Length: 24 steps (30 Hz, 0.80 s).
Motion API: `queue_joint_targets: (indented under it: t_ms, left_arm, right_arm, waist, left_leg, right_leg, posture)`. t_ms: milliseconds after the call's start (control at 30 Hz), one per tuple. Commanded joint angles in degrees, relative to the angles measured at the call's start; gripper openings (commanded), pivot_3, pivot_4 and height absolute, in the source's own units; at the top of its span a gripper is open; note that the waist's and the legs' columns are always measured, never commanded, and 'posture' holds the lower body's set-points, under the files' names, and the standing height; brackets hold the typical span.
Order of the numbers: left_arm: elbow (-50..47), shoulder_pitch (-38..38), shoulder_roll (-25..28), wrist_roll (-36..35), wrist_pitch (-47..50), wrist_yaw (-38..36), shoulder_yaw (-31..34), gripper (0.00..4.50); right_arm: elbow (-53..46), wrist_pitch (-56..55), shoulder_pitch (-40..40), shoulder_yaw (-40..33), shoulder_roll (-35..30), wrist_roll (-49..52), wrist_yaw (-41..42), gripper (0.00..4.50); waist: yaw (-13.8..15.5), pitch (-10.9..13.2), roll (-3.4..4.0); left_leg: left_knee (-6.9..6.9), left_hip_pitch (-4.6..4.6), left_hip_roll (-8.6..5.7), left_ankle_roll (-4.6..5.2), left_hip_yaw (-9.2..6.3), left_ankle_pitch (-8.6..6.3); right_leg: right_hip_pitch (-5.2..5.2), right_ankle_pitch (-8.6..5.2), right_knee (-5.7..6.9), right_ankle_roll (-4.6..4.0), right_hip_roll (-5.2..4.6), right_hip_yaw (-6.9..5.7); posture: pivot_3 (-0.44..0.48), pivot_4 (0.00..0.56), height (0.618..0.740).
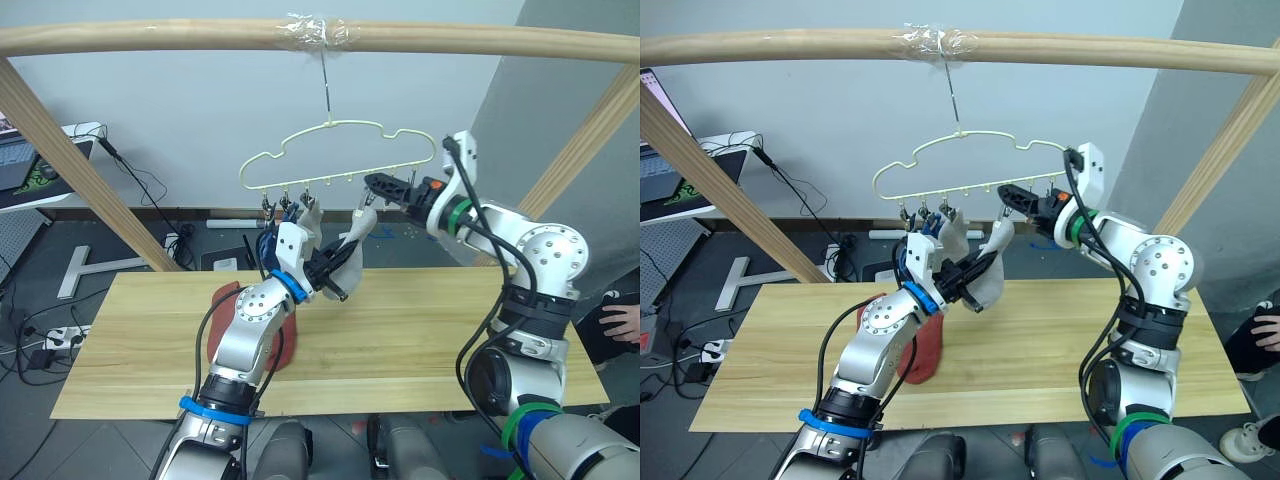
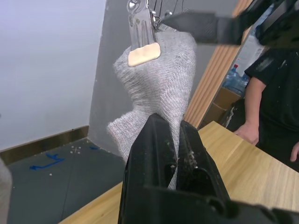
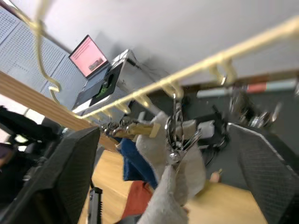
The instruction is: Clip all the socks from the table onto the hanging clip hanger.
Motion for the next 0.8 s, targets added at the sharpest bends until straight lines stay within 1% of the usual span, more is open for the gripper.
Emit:
queue_joint_targets:
  t_ms: [33,67,133,167,233,333,367,400,467,500,567,600,633,667,700,733,800]
  left_arm:
    - [-0.06,-0.50,0.39,0.28,0.28,-0.39,-0.31,0.00]
    - [-0.12,-0.47,0.40,-0.03,0.70,-0.65,-0.23,0.00]
    - [-0.41,-0.47,0.15,-1.46,2.09,-1.14,0.39,0.53]
    - [-0.52,-0.48,0.11,-1.96,2.62,-1.32,0.64,0.70]
    - [-0.83,-0.57,0.34,-3.16,3.98,-1.87,1.15,1.24]
    - [-1.72,-0.41,1.62,-4.53,5.67,-2.94,1.97,2.11]
    - [-2.10,-0.24,2.24,-4.75,5.95,-3.35,2.16,2.44]
    - [-2.73,0.07,3.00,-5.15,6.45,-3.98,2.41,2.65]
    - [-3.75,0.60,4.34,-5.78,7.20,-4.94,2.80,3.30]
    - [-4.14,0.82,4.86,-6.02,7.49,-5.27,2.95,3.51]
    - [-4.80,1.28,6.14,-6.18,7.68,-5.86,3.28,4.14]
    - [-5.54,1.69,7.20,-6.45,7.63,-6.59,3.68,4.40]
    - [-6.10,1.98,7.97,-6.68,7.60,-7.09,3.95,4.46]
    - [-7.24,2.26,8.84,-6.94,7.52,-7.42,4.41,4.46]
    - [-8.96,2.58,9.82,-7.77,8.00,-7.87,5.13,4.46]
    - [-10.13,2.77,10.42,-8.37,8.41,-8.08,5.58,4.46]
    - [-12.82,3.27,12.55,-9.41,9.36,-9.16,6.60,4.50]
  right_arm:
    - [-8.29,-5.35,3.40,5.05,-4.25,-0.90,4.80,4.48]
    - [-9.69,-6.99,4.52,6.65,-5.43,-1.82,5.63,4.48]
    - [-12.16,-11.55,7.22,9.48,-6.98,-4.48,6.27,4.50]
    - [-12.82,-13.20,8.20,10.30,-7.25,-5.40,6.28,4.50]
    - [-14.97,-17.51,11.28,12.71,-8.03,-8.16,6.76,4.50]
    - [-17.90,-25.28,16.48,19.63,-11.38,-14.71,9.28,4.50]
    - [-18.29,-26.40,17.54,20.44,-11.17,-15.33,9.21,4.50]
    - [-18.34,-27.35,18.34,20.72,-10.56,-15.79,8.67,4.50]
    - [-18.15,-29.15,19.49,21.18,-9.58,-16.84,7.78,4.50]
    - [-18.06,-30.04,19.94,21.56,-9.37,-17.56,7.61,4.50]
    - [-17.96,-32.57,21.02,22.80,-9.30,-19.64,7.68,4.50]
    - [-17.79,-35.58,21.97,25.10,-10.36,-22.82,8.08,4.50]
    - [-17.62,-37.85,22.66,26.78,-11.13,-25.18,8.41,4.50]
    - [-17.27,-39.32,23.23,27.46,-10.60,-26.36,7.91,4.50]
    - [-16.91,-40.64,23.77,27.47,-9.31,-26.76,7.01,4.50]
    - [-16.64,-41.31,24.08,27.13,-8.12,-26.73,6.38,4.50]
    - [-16.20,-42.54,24.49,27.19,-6.37,-27.50,5.67,4.14]
  waist:
    - [-0.09,0.00,0.00]
    - [-0.15,0.00,0.00]
    - [-0.19,0.00,0.01]
    - [-0.26,0.00,0.01]
    - [-0.31,0.00,0.00]
    - [-0.27,0.00,0.00]
    - [-0.30,0.01,0.00]
    - [-0.37,0.00,0.00]
    - [-0.54,0.01,0.01]
    - [-0.54,0.01,0.01]
    - [-0.53,0.01,0.01]
    - [-0.47,0.01,0.01]
    - [-0.43,0.01,0.01]
    - [-0.42,0.01,0.01]
    - [-0.48,0.01,0.01]
    - [-0.50,0.01,0.01]
    - [-0.48,0.02,0.02]
  left_leg:
    - [-0.01,0.00,0.01,0.02,0.01,-0.01]
    - [-0.02,0.01,0.01,0.05,0.01,-0.03]
    - [-0.02,0.00,0.02,0.08,0.01,-0.04]
    - [-0.02,0.01,0.02,0.08,0.04,-0.04]
    - [-0.01,0.03,0.03,0.07,0.06,-0.04]
    - [0.02,0.04,0.03,0.07,0.03,-0.04]
    - [0.02,0.04,0.03,0.07,0.04,-0.04]
    - [0.02,0.05,0.02,0.07,0.07,-0.04]
    - [0.02,0.08,0.05,0.07,0.11,-0.04]
    - [0.02,0.08,0.05,0.07,0.10,-0.04]
    - [0.02,0.08,0.05,0.06,0.08,-0.04]
    - [0.03,0.08,0.05,0.06,0.08,-0.04]
    - [0.03,0.08,0.04,0.06,0.08,-0.04]
    - [0.02,0.08,0.04,0.06,0.07,-0.04]
    - [0.01,0.08,0.03,0.06,0.08,-0.04]
    - [0.00,0.07,0.05,0.06,0.09,-0.04]
    - [0.00,0.07,0.09,0.06,0.06,-0.03]
  right_leg:
    - [0.00,0.00,-0.01,0.00,0.00,0.00]
    - [0.00,0.00,-0.02,0.01,0.00,0.01]
    - [-0.01,-0.14,-0.04,0.23,0.01,0.00]
    - [-0.01,-0.15,-0.04,0.25,0.01,0.01]
    - [-0.01,-0.15,-0.02,0.26,0.01,0.01]
    - [0.00,-0.17,0.00,0.29,0.02,0.01]
    - [0.00,-0.17,0.00,0.29,0.02,0.00]
    - [0.00,-0.17,-0.01,0.30,0.03,-0.01]
    - [0.00,-0.18,-0.01,0.30,0.03,0.02]
    - [0.00,-0.18,0.00,0.30,0.03,0.02]
    - [0.00,-0.17,0.00,0.30,0.03,0.01]
    - [0.00,-0.17,0.00,0.30,0.03,0.01]
    - [0.00,-0.17,0.00,0.30,0.03,0.01]
    - [0.01,-0.18,-0.03,0.30,0.03,0.01]
    - [0.00,-0.18,-0.03,0.30,0.03,0.01]
    - [-0.01,-0.18,-0.04,0.30,0.03,0.02]
    - [-0.02,-0.17,-0.03,0.29,0.00,0.06]
  posture:
    - [-0.032,0.197,0.740]
    - [-0.032,0.197,0.740]
    - [-0.041,0.196,0.740]
    - [-0.041,0.196,0.740]
    - [-0.041,0.196,0.740]
    - [-0.047,0.195,0.740]
    - [-0.047,0.195,0.740]
    - [-0.047,0.195,0.740]
    - [-0.047,0.195,0.740]
    - [-0.047,0.195,0.740]
    - [-0.047,0.195,0.740]
    - [-0.047,0.195,0.740]
    - [-0.047,0.195,0.740]
    - [-0.047,0.195,0.740]
    - [-0.027,0.192,0.740]
    - [-0.027,0.192,0.740]
    - [-0.013,0.190,0.740]
